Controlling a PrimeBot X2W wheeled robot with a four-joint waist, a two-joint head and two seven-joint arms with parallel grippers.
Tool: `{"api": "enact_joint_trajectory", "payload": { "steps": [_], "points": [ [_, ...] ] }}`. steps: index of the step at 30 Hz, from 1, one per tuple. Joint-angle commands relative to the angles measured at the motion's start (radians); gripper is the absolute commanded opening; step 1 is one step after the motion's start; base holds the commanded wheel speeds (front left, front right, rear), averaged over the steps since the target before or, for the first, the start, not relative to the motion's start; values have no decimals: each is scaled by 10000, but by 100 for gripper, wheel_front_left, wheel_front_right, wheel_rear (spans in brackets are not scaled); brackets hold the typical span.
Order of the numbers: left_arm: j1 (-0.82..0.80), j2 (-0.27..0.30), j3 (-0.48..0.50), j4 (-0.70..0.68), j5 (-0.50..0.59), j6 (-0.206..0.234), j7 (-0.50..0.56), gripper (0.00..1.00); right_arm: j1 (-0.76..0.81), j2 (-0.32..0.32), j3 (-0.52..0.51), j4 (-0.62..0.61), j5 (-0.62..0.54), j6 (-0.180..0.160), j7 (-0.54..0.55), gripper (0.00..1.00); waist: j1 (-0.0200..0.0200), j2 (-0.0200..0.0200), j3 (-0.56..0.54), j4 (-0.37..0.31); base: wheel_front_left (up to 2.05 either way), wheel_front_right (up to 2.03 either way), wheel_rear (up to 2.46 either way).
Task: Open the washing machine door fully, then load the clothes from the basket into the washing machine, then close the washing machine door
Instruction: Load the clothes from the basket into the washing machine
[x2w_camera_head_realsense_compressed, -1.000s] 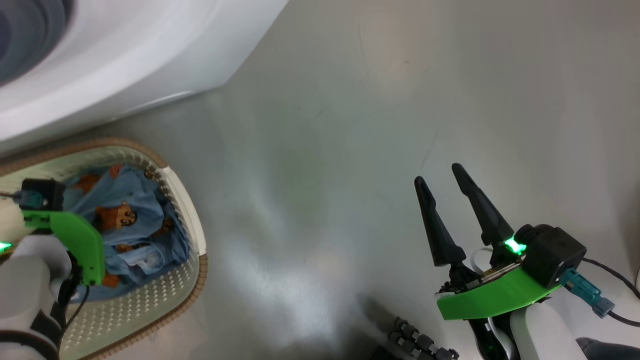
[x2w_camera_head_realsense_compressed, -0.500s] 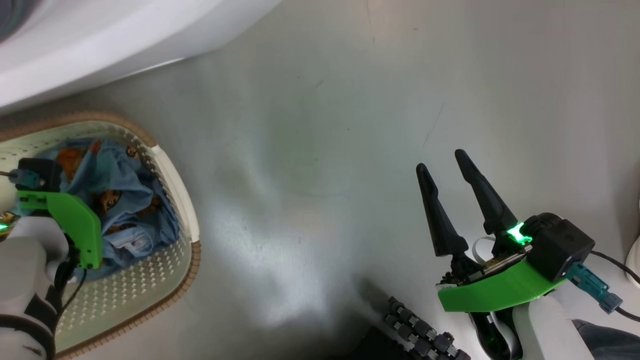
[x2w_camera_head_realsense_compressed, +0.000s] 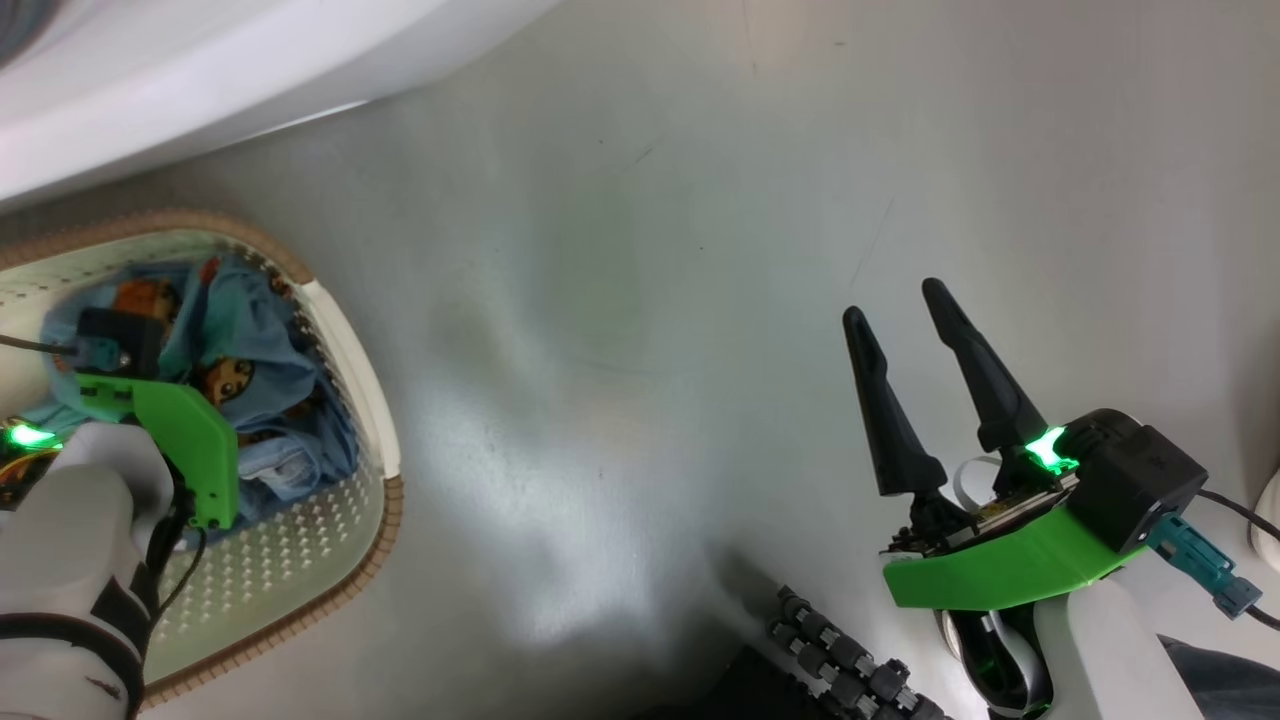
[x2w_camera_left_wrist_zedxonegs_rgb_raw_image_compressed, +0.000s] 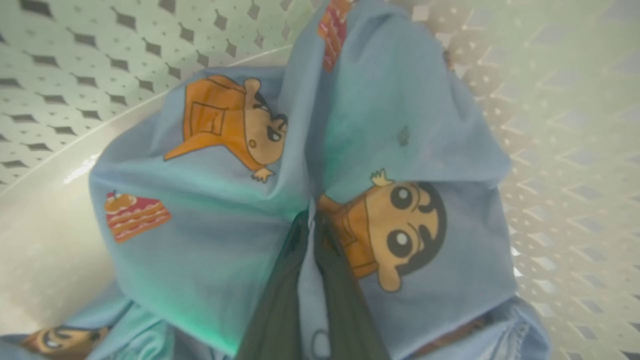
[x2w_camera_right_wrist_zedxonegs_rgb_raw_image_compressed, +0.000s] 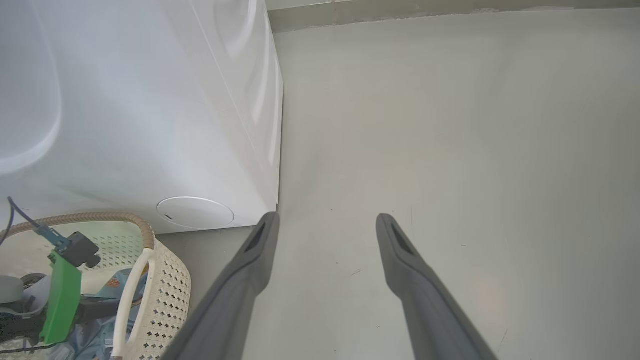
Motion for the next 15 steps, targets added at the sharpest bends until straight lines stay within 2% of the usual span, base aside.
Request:
{"api": "enact_joint_trajectory", "payload": {
  "steps": [1,11,15],
  "points": [
    [103,182,140,29,80,16,-205,0,262,-91,80,-197,-124,27,-48,100,-1,0,-20,48,0,0,0],
    [615,-101,449,193,-431,87,-1279,0,217,-91,-18,-11,-58,27,-48,100,-1,0,-802,531,0,0,0],
    [1265,-351,832,51,-870,164,-2049,0,266,-91,-121,112,-63,27,-48,100,-1,0,-1619,852,0,0,0]
  ]
}}
